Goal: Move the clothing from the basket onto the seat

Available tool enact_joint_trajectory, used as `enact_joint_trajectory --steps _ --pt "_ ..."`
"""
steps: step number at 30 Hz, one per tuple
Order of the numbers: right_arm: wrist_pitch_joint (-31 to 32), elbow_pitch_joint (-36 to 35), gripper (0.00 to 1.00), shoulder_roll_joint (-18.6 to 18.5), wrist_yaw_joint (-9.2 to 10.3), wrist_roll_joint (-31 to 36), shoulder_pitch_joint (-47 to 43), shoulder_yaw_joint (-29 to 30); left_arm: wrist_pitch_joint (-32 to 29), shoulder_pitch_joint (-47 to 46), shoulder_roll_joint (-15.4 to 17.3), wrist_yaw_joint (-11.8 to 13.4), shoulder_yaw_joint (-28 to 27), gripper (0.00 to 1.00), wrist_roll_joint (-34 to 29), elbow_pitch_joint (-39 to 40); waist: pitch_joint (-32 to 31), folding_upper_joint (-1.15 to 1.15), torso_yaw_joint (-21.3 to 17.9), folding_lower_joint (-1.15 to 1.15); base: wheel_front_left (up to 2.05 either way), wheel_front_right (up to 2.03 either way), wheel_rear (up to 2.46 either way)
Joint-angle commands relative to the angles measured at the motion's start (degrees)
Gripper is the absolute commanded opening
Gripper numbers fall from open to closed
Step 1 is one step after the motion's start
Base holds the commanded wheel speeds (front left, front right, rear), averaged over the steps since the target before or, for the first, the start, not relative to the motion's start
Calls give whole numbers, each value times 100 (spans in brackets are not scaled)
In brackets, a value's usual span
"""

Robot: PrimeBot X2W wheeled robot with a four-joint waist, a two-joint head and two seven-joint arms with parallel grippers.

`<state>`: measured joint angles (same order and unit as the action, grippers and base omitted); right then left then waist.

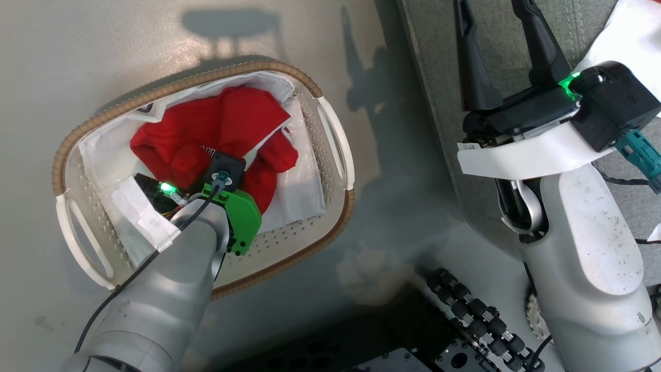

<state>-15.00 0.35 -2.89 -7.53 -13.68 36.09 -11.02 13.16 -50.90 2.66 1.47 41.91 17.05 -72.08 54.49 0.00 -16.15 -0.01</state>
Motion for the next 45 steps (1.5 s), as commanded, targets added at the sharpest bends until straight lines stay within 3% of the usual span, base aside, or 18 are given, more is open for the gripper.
enact_joint_trajectory --steps 1,9,18,29,45 --pt "-25 -16 100 -9 8 33 -3 -8 -18 -100 43 -29 1 0 56 -33 -20 0 6 1 0 0 0" --pt "-25 37 100 -10 8 -52 86 -69 116 -24 43 -103 -84 0 347 -80 -191 0 -14 1 0 0 0" --pt "-25 289 100 -12 8 -121 -97 -180 206 485 41 -190 -375 0 783 404 -836 0 86 1 0 0 0" --pt "-25 708 100 -13 8 11 -508 -242 206 1328 115 -300 -722 0 567 1188 -1836 0 366 1 0 0 0" --pt "-25 1317 100 -16 8 126 -1350 -304 207 2574 51 -654 -1573 0 182 2642 -3219 0 914 1 0 0 0"
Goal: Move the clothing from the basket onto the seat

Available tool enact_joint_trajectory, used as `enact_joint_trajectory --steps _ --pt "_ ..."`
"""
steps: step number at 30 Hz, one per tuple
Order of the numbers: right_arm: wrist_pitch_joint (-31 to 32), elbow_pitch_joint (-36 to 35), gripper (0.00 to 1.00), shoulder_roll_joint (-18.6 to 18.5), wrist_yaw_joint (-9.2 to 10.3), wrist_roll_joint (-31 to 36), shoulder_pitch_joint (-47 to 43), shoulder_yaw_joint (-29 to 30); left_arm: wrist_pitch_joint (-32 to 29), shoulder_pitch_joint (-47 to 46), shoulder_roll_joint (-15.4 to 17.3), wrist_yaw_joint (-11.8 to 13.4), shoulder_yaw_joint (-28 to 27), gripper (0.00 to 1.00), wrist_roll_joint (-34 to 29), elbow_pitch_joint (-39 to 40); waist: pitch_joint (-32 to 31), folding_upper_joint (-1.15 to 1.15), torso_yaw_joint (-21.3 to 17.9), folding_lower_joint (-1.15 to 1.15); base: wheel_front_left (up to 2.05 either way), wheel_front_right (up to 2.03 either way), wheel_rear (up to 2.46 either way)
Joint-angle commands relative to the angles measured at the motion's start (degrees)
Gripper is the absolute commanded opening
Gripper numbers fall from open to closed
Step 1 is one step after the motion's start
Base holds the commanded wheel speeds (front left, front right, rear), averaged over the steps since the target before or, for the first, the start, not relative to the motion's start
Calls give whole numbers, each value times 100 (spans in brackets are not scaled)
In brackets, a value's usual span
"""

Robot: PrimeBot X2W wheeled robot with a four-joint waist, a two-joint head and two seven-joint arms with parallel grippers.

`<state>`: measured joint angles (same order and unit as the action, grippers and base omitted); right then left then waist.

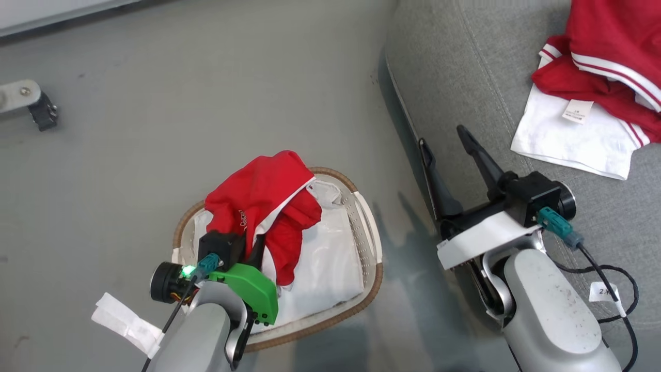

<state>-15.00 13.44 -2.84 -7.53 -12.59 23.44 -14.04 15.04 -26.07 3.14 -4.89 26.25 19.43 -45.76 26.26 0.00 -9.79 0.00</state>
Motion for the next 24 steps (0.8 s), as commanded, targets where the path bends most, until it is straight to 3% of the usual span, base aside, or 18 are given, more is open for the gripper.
enact_joint_trajectory --steps 1,12,24 --pt "-25 47 100 -34 8 28 -131 -9 18 165 -2 -38 -59 0 -84 138 -483 0 315 0 0 0 0" --pt "-25 290 100 -104 8 68 -764 8 19 715 -18 -205 -319 0 -66 1641 -1330 0 779 0 0 0 0" --pt "-25 471 100 -58 8 14 -1325 -153 19 942 -19 -228 -284 0 70 2926 -1944 0 958 0 0 0 0"
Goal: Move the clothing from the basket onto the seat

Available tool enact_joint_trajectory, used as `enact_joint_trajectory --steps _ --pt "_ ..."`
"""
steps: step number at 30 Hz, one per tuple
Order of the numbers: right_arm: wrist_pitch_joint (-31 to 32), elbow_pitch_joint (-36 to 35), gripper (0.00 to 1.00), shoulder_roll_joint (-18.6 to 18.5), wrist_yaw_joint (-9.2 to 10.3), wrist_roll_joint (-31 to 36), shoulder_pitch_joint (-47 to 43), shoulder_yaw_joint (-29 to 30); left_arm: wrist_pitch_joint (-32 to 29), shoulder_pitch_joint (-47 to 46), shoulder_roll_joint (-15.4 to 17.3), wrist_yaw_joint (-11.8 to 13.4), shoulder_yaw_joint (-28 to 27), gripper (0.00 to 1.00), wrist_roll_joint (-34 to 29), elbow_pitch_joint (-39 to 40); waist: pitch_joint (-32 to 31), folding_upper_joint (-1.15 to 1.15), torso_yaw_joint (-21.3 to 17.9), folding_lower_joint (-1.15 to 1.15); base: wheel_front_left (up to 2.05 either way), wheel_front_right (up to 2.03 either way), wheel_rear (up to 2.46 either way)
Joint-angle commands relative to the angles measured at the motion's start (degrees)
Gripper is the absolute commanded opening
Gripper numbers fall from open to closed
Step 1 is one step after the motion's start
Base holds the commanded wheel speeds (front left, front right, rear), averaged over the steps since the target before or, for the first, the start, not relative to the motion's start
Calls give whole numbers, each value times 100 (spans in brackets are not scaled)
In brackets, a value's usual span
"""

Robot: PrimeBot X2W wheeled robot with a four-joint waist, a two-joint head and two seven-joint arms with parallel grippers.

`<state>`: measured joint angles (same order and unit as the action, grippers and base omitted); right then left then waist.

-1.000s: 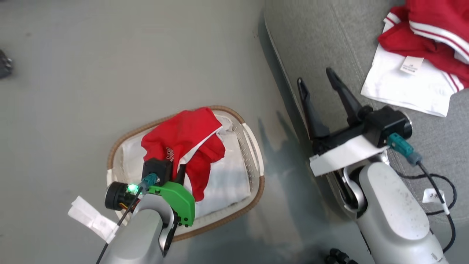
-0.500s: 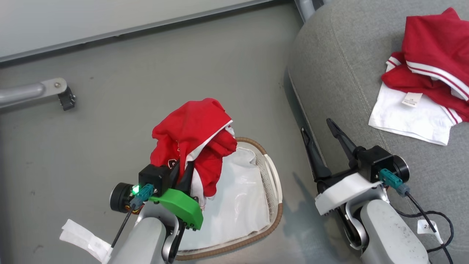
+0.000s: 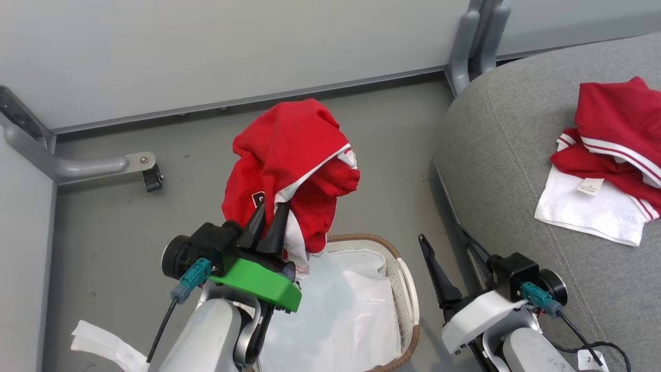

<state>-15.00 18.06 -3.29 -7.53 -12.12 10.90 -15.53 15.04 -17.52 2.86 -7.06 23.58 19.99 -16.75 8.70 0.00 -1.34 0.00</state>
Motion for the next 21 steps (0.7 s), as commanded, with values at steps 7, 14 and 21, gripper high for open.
enact_joint_trajectory --steps 7,14,21 --pt "-25 9 100 -15 8 -4 -164 -421 19 135 9 32 40 0 49 276 -362 0 94 0 0 0 0" --pt "-25 -129 100 -202 8 -88 285 -1477 19 183 9 49 163 0 113 296 -388 0 101 0 0 0 0" --pt "-25 -68 100 -177 8 -267 915 -2105 19 102 9 65 356 0 235 225 -337 0 165 0 0 0 0"
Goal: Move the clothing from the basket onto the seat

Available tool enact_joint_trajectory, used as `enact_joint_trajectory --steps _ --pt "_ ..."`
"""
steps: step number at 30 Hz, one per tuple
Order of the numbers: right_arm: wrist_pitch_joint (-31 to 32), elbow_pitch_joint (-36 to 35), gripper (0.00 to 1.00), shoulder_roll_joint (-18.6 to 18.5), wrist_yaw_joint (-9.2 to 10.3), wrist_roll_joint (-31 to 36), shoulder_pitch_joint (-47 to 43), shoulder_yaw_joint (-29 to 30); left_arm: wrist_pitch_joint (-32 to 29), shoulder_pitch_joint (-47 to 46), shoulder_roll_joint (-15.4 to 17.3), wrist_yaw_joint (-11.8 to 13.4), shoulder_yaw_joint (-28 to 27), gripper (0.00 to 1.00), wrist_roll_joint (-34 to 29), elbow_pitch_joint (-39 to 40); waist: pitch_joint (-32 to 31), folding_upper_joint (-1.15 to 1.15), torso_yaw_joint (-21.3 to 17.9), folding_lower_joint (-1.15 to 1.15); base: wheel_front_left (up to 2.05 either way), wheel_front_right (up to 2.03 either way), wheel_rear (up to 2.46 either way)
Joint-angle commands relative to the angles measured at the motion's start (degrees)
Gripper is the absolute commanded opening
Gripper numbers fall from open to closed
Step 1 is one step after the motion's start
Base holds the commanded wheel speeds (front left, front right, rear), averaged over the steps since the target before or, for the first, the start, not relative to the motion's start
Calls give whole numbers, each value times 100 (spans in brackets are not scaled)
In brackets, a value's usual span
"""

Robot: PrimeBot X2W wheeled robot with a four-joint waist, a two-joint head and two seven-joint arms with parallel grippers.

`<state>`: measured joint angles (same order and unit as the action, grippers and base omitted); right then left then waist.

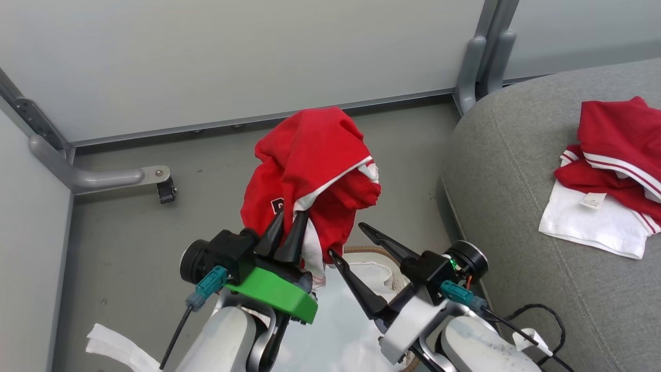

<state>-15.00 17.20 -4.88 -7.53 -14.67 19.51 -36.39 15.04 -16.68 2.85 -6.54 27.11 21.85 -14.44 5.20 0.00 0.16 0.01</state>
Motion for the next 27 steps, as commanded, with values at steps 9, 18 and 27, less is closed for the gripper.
enact_joint_trajectory --steps 9,18,27 --pt "-25 248 100 61 8 71 511 -355 20 -127 10 39 316 0 231 -70 100 0 118 -1 0 0 0" --pt "-25 604 100 160 8 184 683 -362 20 -180 9 38 762 0 617 -50 78 0 269 -1 0 0 0" --pt "-25 728 0 187 8 38 659 -283 20 -192 8 81 932 0 827 -129 23 0 398 -1 0 0 0"
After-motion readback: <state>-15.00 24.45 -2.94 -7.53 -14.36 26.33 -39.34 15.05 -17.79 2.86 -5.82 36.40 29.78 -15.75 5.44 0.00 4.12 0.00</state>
